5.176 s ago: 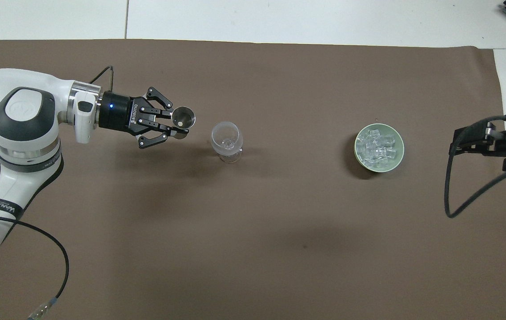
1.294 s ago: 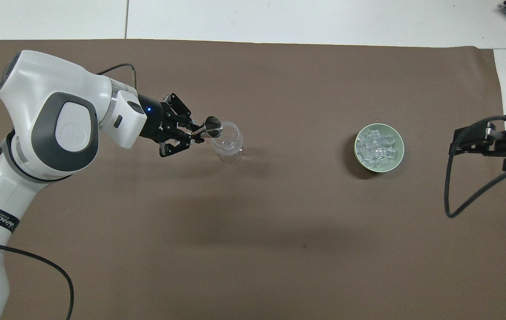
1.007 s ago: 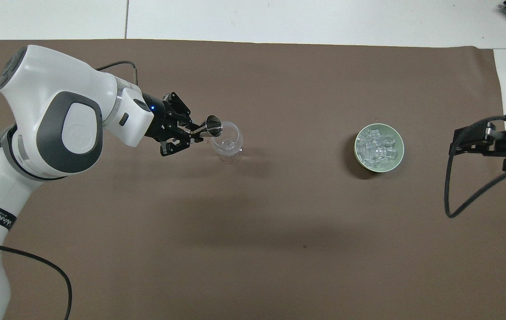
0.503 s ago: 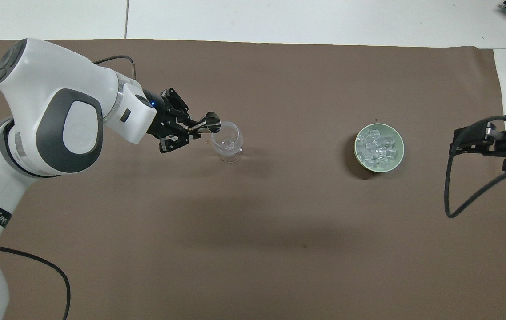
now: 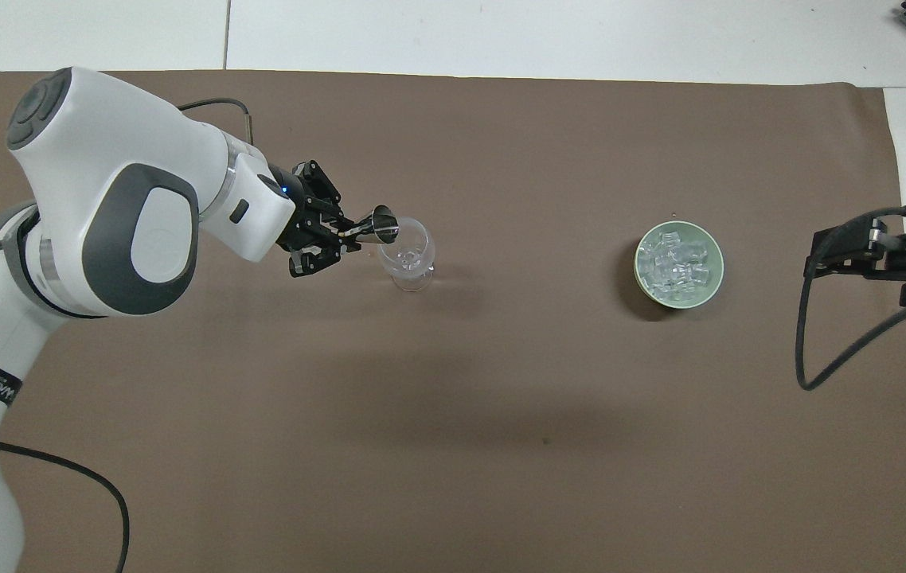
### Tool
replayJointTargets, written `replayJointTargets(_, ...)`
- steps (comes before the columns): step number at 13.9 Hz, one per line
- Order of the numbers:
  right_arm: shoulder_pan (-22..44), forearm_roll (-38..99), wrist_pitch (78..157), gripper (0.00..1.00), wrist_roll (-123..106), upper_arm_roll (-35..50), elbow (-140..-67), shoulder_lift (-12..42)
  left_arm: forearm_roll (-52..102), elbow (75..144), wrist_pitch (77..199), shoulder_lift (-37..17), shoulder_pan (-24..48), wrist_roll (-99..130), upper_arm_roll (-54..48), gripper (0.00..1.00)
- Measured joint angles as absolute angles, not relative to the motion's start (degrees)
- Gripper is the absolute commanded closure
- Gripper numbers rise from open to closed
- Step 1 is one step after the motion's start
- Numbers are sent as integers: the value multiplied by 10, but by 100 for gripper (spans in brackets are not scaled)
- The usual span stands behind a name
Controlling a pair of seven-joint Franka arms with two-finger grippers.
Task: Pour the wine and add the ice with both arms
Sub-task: 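Hold the silver cup tilted over the clear cup to pour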
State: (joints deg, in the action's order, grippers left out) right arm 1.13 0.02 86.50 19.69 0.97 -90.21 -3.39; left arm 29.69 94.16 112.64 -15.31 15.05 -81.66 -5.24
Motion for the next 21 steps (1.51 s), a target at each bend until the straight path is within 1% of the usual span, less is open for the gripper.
replayJointTargets(6, 11, 0, 865, 0, 197, 10, -902, -34, 292, 941, 1126, -153, 157, -807, -52, 100)
replayJointTargets(21, 11, 0, 865, 0, 197, 10, -902, -34, 190, 922, 1125, -152, 176, -751, -52, 100)
